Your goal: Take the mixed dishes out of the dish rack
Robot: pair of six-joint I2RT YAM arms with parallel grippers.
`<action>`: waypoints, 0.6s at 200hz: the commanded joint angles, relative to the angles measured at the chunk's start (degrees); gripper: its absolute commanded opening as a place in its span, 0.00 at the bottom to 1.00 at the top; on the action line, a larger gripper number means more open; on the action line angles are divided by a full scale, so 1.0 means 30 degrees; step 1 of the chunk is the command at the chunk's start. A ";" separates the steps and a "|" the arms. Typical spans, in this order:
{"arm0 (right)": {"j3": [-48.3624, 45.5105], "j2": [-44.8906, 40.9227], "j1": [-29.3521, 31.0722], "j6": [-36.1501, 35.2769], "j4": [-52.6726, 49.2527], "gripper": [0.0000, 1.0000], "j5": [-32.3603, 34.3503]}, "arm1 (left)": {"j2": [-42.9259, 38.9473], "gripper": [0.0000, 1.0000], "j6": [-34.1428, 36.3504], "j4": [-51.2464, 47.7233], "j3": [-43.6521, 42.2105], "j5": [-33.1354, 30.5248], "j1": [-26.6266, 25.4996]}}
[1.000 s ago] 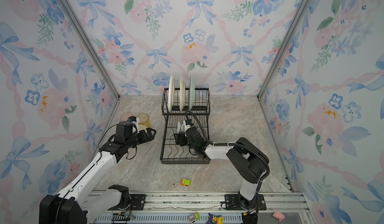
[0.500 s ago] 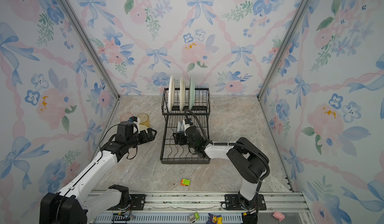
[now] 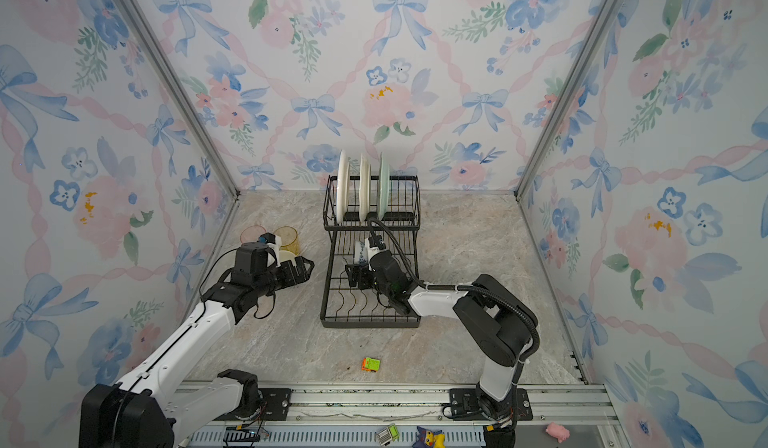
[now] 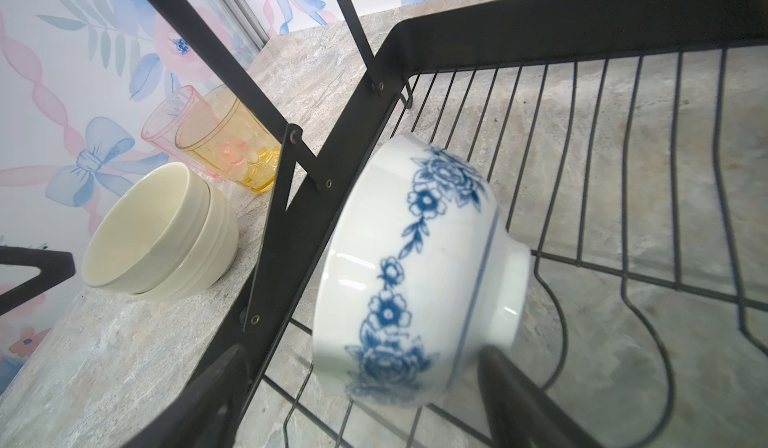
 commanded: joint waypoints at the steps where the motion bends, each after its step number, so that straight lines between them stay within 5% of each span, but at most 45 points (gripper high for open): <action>1: -0.0153 0.0090 -0.0125 -0.0118 -0.0461 0.88 0.0715 | 0.0008 0.98 -0.0155 0.0188 -0.0077 0.0162 -0.0077; 120: 0.0097 0.0426 -0.0213 -0.0116 -0.1151 0.85 0.0776 | 0.0049 0.98 -0.0100 0.0181 -0.0180 0.0129 -0.0088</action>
